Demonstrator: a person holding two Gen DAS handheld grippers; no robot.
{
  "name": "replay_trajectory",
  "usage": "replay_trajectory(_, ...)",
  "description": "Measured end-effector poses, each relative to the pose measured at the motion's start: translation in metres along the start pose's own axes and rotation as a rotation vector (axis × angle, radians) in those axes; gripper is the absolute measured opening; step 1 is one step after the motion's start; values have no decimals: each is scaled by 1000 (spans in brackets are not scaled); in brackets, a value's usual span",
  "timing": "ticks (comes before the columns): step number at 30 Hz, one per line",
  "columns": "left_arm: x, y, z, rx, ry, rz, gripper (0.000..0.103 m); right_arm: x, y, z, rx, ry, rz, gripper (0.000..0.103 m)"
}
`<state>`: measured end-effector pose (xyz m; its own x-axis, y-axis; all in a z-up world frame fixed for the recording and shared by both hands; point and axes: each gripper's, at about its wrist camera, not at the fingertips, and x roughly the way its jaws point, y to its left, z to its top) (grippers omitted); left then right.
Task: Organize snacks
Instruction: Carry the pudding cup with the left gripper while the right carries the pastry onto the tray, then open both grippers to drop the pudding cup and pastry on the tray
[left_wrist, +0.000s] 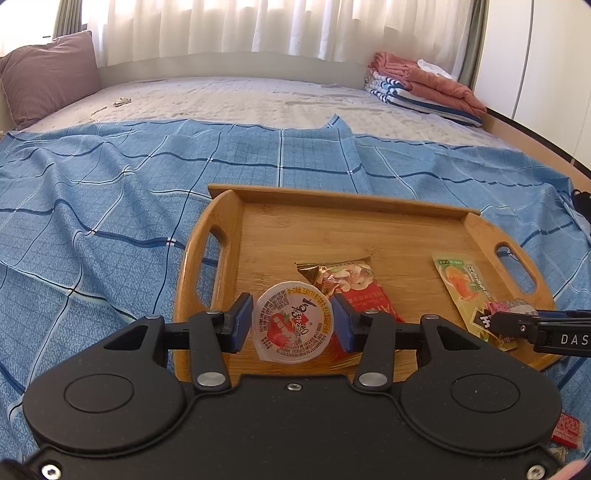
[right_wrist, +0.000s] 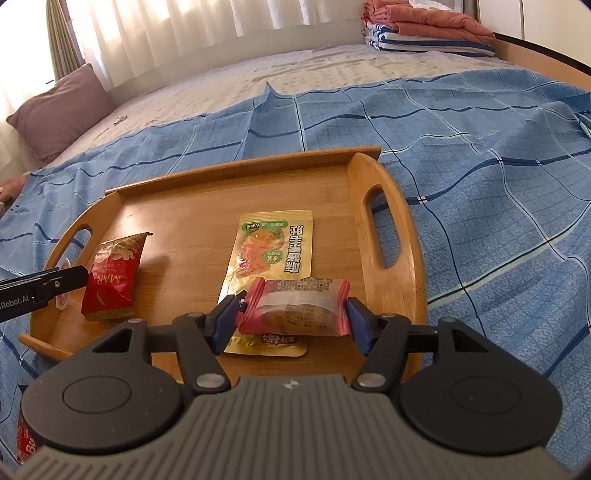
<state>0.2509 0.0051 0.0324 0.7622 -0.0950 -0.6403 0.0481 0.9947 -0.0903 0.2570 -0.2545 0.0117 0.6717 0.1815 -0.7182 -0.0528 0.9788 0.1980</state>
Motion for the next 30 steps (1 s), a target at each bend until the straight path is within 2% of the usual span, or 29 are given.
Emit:
replay_trajectory(14,-2,-4,-4,19,-12,-5,44,-2,4,-6,-34,-17,-8,69)
replay_trajectory(20,-4,-6,-6,33,-20,12,45,-4,5,-8,-46,-15,-21,74)
replay_trajectory(22,-7,-6,-6,39,-30,19,48,-6,6,-9,-46,-9,-29,80)
replay_trajectory(26,-17,-8,-5,61,-59,20,76,-14,4,-11,-42,-14,-15,83)
replay_trajectory(28,-23,-9,-5,79,-76,23,77,-19,4,-12,-52,-22,-14,85)
replay_trajectory(30,-29,-10,-6,94,-86,20,84,-25,4,-12,-55,-26,-10,86)
